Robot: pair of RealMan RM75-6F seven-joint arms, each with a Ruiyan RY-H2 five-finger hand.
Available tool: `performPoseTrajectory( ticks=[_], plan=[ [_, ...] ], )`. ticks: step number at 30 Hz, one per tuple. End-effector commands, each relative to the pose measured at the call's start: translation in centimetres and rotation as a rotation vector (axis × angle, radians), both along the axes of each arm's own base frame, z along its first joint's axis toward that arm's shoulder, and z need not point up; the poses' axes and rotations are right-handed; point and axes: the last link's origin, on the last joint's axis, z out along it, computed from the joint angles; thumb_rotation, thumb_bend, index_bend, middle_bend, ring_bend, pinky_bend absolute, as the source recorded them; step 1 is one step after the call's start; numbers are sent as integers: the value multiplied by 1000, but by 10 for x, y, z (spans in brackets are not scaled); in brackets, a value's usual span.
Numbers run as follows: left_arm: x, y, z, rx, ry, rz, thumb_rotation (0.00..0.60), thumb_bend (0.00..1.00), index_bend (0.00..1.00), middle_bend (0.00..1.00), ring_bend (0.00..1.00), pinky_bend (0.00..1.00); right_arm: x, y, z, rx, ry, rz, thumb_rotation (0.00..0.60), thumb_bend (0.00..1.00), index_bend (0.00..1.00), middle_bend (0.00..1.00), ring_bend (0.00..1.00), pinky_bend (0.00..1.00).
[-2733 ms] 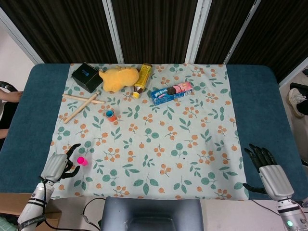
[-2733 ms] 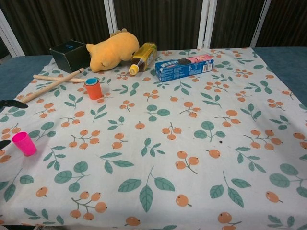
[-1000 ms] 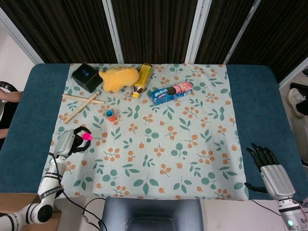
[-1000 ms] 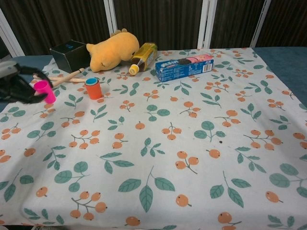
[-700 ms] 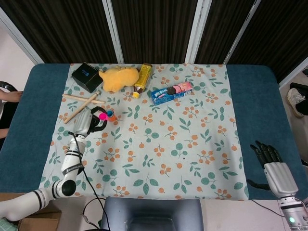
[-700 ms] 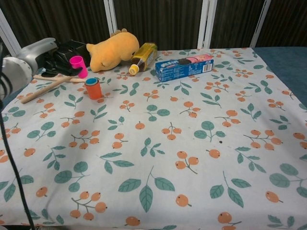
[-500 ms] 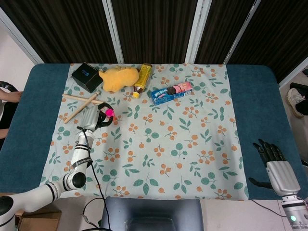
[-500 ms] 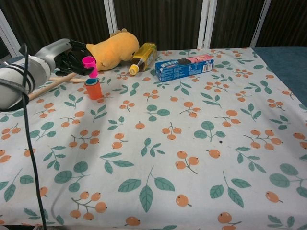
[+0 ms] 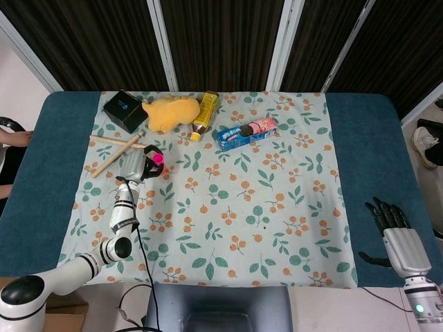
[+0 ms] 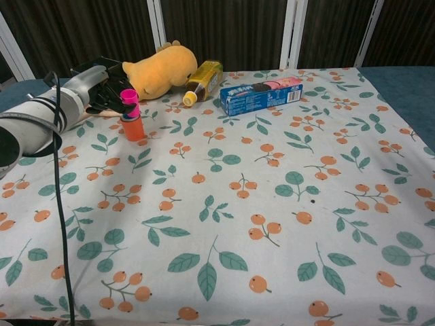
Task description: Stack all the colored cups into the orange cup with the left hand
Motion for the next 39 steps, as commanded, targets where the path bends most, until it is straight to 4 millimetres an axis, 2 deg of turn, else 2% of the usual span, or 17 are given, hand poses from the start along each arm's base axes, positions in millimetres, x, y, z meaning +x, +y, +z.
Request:
performPoseTrajectory(
  ticks=[1, 8, 10, 15, 17, 21, 23, 25, 26, 27, 28, 29, 30, 32, 33, 36, 39],
  plan=[
    [-3, 2, 0, -1, 0, 5, 600, 382, 618, 1000, 1000, 1000, 0, -1, -1, 3, 3, -3, 600, 135, 0, 0, 0, 0],
    [-11, 3, 1, -5, 12, 12, 600, 382, 611, 1000, 1000, 1000, 1, -2, -2, 0, 5, -4, 600, 134, 0, 0, 0, 0],
    [-13, 1, -1, -20, 17, 14, 600, 383, 573, 1000, 1000, 1000, 1, -2, -3, 2, 4, -3, 600, 134, 0, 0, 0, 0],
    [-15, -1, -4, -70, 37, 15, 600, 391, 55, 1000, 1000, 1000, 2, -1, -4, 3, 4, -1, 600, 134, 0, 0, 0, 0],
    [-13, -3, -2, -59, 38, 5, 600, 390, 1, 1000, 1000, 1000, 2, -1, -4, 4, 4, 0, 600, 134, 0, 0, 0, 0],
    [-7, -12, 6, -22, 11, -46, 600, 388, 0, 1000, 1000, 1000, 3, 0, -4, 7, 4, 5, 600, 135, 0, 0, 0, 0],
    [-7, -23, 17, -7, 15, -96, 600, 385, 0, 1000, 1000, 1000, 3, 0, -4, 11, 3, 7, 600, 134, 0, 0, 0, 0],
    [-10, -46, 32, 0, 7, -166, 600, 380, 0, 983, 1000, 1000, 4, 1, -4, 17, 1, 9, 600, 134, 0, 0, 0, 0],
    [-14, -60, 40, -10, 1, -197, 600, 379, 0, 937, 988, 1000, 4, 2, -5, 19, 0, 8, 600, 134, 0, 0, 0, 0],
    [-19, -77, 47, -37, 2, -229, 600, 379, 0, 826, 912, 987, 4, 3, -5, 22, 1, 6, 600, 134, 0, 0, 0, 0],
    [-28, -103, 58, -83, 12, -270, 600, 379, 0, 722, 822, 936, 4, 4, -6, 27, 7, 4, 600, 134, 0, 0, 0, 0],
    [-36, -123, 67, -114, 26, -296, 600, 380, 0, 555, 638, 794, 4, 5, -7, 31, 13, 4, 600, 135, 0, 0, 0, 0],
    [-45, -143, 76, -137, 48, -316, 600, 380, 0, 403, 445, 608, 5, 5, -8, 36, 17, 4, 600, 135, 0, 0, 0, 0],
    [-68, -187, 98, -158, 117, -353, 600, 382, 0, 229, 230, 335, 7, 7, -12, 53, 24, 9, 600, 134, 0, 0, 0, 0],
    [-79, -206, 106, -160, 154, -364, 600, 384, 0, 147, 139, 234, 8, 9, -13, 60, 27, 15, 600, 134, 0, 0, 0, 0],
    [-111, -265, 129, -132, 261, -358, 600, 385, 0, 36, 21, 121, 11, 12, -17, 76, 33, 30, 600, 135, 0, 0, 0, 0],
    [-129, -296, 135, -87, 288, -338, 600, 386, 0, 15, 0, 78, 13, 14, -21, 88, 39, 41, 600, 135, 0, 0, 0, 0]
  ],
)
